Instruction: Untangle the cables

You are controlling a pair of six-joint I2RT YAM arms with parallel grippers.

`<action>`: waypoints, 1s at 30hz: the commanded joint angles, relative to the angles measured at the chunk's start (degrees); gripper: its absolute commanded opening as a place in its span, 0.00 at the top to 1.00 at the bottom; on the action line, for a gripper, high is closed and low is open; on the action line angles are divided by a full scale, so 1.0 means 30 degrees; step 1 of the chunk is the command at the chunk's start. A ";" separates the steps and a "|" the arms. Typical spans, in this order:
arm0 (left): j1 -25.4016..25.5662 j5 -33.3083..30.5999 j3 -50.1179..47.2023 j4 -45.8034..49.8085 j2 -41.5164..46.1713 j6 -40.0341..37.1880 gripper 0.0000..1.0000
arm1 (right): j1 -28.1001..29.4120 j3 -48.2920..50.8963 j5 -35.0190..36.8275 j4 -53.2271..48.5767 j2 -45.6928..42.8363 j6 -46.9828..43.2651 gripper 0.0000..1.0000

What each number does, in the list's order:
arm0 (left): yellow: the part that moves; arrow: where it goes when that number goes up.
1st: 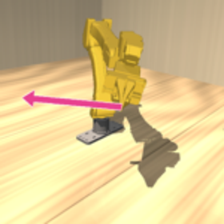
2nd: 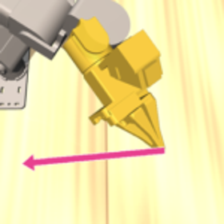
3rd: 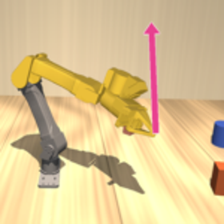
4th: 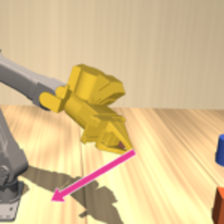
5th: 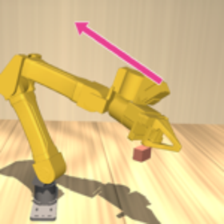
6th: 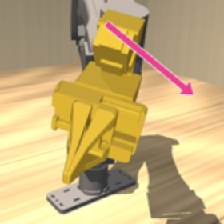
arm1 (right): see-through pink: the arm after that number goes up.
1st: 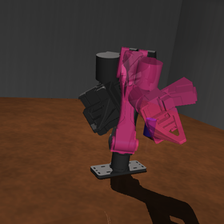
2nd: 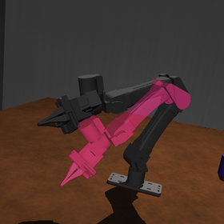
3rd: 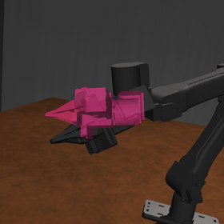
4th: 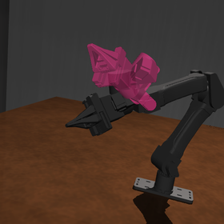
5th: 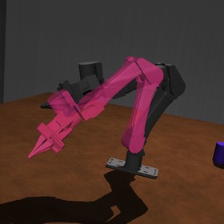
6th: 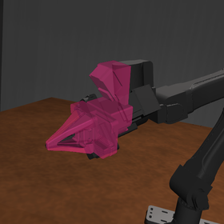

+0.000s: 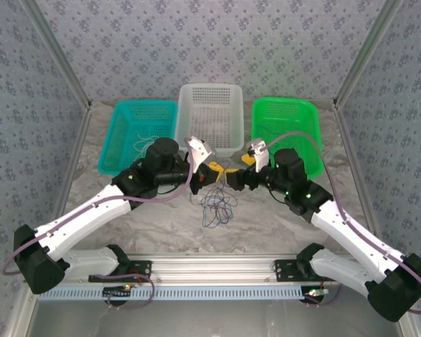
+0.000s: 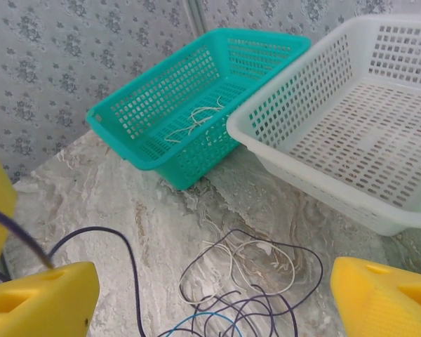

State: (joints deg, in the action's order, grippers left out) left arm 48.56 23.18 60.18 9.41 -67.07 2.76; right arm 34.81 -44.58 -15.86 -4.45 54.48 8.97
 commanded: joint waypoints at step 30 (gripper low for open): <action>0.0077 0.0917 -0.0249 -0.0161 0.1241 -0.0393 1.00 | 0.0086 -0.1157 -0.3973 0.1441 -0.0279 -0.0661 0.28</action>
State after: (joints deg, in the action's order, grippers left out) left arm 48.56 25.30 60.14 10.48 -64.49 2.37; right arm 34.81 -46.68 -24.99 -1.43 54.94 7.88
